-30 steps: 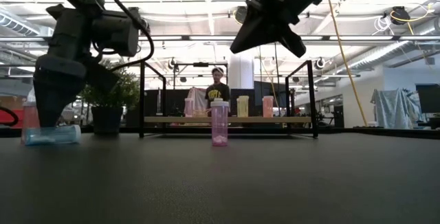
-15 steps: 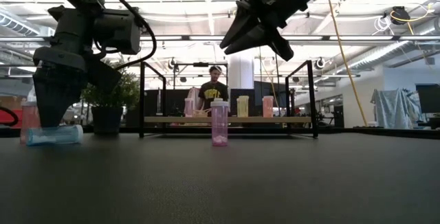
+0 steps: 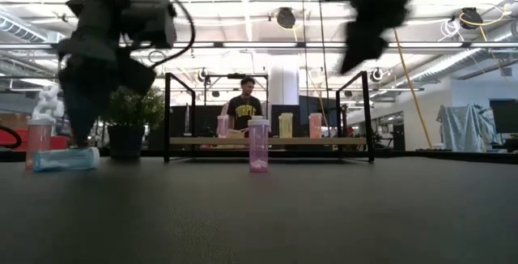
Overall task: Pick and place medicine bottles onto shelf by color
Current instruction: Put the right blue pill bottle on the shelf aligned with the other blue pill bottle
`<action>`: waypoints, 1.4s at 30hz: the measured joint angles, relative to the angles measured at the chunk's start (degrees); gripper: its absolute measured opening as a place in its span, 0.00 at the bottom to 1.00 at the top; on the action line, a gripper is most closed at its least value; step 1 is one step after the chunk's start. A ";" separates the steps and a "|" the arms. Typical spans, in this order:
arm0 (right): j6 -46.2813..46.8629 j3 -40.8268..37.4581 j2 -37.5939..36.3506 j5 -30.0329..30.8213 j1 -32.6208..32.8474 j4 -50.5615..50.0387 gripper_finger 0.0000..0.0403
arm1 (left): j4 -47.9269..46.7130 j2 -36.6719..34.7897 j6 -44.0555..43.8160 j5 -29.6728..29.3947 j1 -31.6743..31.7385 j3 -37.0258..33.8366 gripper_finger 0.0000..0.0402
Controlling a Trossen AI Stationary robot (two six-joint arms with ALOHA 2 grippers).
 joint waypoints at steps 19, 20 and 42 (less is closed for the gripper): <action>11.83 -4.16 -14.25 -0.93 19.63 -39.75 0.55 | -2.68 -0.28 8.04 -9.69 -2.18 27.05 0.49; 12.73 -5.73 -15.01 -1.45 20.84 -37.45 0.55 | -2.45 -0.28 9.01 -10.95 -2.36 27.72 0.49; 17.78 -38.30 -21.84 -1.72 36.17 11.14 0.56 | 10.58 -0.28 22.97 -17.79 -2.47 28.58 0.49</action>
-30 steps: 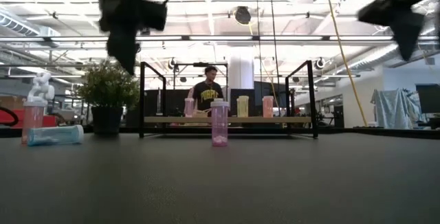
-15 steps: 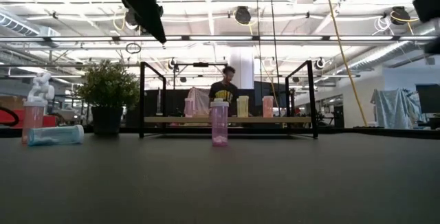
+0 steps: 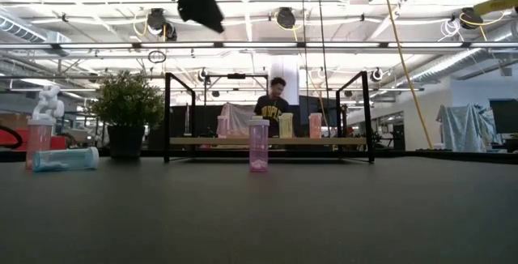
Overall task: Pick and place medicine bottles onto shelf by color
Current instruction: Put the right blue pill bottle on the shelf aligned with the other blue pill bottle
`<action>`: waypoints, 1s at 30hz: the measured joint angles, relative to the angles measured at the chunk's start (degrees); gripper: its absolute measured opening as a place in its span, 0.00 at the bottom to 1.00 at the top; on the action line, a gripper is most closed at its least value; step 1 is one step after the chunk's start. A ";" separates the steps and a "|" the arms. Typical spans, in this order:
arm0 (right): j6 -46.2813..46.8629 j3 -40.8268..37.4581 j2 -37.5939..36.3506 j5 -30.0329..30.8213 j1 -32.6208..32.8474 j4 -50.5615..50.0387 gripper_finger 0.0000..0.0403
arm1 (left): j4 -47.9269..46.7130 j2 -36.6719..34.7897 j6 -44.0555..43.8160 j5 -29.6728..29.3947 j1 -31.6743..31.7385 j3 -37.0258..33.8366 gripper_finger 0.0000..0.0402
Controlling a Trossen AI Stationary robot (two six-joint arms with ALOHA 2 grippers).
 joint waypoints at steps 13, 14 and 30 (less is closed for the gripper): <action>-15.60 -10.43 0.02 7.87 -0.01 27.13 0.56 | 10.31 0.00 -4.69 0.07 -0.18 -0.02 0.49; -16.01 -10.90 0.02 7.84 0.00 28.72 0.56 | 10.57 0.00 -4.75 0.07 -0.23 -0.02 0.49; -23.23 -12.53 0.02 7.74 -0.07 30.33 0.26 | 31.84 0.04 -5.95 0.08 -0.48 -0.07 0.49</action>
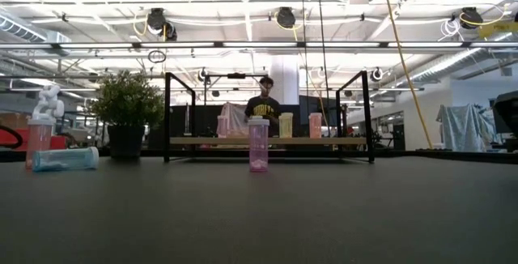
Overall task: Pick and place medicine bottles onto shelf by color
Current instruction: Put the right blue pill bottle on the shelf aligned with the other blue pill bottle
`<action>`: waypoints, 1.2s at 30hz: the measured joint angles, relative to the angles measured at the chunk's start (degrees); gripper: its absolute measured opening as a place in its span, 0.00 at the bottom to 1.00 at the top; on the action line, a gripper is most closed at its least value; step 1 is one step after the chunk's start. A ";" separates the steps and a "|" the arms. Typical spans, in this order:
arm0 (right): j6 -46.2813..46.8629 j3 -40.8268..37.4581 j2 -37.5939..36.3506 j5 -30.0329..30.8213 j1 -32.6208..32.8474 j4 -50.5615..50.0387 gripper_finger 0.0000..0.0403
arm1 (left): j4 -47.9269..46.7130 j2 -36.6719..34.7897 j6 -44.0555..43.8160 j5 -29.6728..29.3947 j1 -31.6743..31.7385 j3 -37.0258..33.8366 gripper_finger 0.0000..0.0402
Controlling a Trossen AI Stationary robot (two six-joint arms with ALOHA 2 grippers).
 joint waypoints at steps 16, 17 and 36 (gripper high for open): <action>9.10 0.60 0.02 2.35 -10.25 10.25 0.19 | 10.19 4.93 -7.95 1.45 -0.80 0.07 0.49; 9.20 0.90 0.01 1.44 -11.54 10.23 0.18 | 10.38 6.15 -8.93 2.45 -1.12 0.07 0.49; -1.65 10.95 -0.02 -0.15 -33.75 3.02 0.18 | -5.97 21.91 -8.60 19.87 1.48 13.70 0.60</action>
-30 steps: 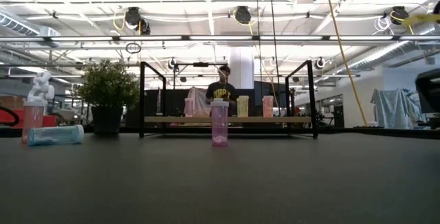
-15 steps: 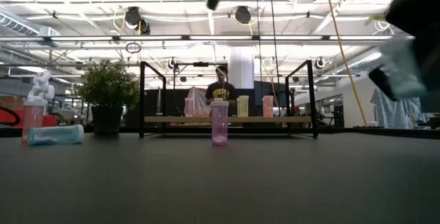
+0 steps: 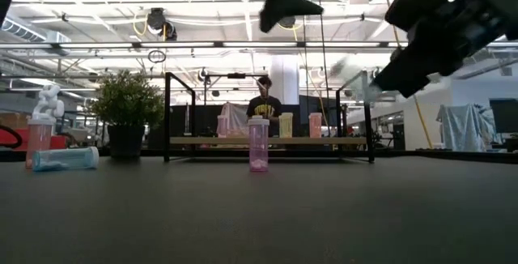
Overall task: Pick and place medicine bottles onto shelf by color
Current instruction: Put the right blue pill bottle on the shelf aligned with the other blue pill bottle
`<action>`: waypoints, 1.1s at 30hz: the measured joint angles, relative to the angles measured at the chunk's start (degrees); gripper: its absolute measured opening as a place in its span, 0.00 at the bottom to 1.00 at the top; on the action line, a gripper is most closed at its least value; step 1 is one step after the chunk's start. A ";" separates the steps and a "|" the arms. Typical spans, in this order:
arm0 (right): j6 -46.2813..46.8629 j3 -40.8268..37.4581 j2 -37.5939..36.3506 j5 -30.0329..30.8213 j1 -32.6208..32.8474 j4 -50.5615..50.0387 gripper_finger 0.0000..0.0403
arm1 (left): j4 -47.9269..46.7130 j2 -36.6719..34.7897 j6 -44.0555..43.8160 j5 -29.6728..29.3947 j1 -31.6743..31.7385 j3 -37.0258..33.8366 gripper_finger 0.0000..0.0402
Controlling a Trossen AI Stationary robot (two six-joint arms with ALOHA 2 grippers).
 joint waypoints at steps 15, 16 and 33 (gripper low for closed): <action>-5.42 0.00 2.42 -1.55 -6.36 -5.04 0.24 | -3.47 2.55 9.78 4.37 4.19 -0.09 0.78; -6.98 0.00 3.24 -2.03 -6.89 -3.78 0.26 | -3.09 2.55 9.62 4.35 4.39 -0.09 0.78; -15.52 -0.01 22.86 -10.76 -11.67 13.78 0.57 | -2.99 2.33 7.53 4.31 4.79 -0.09 0.78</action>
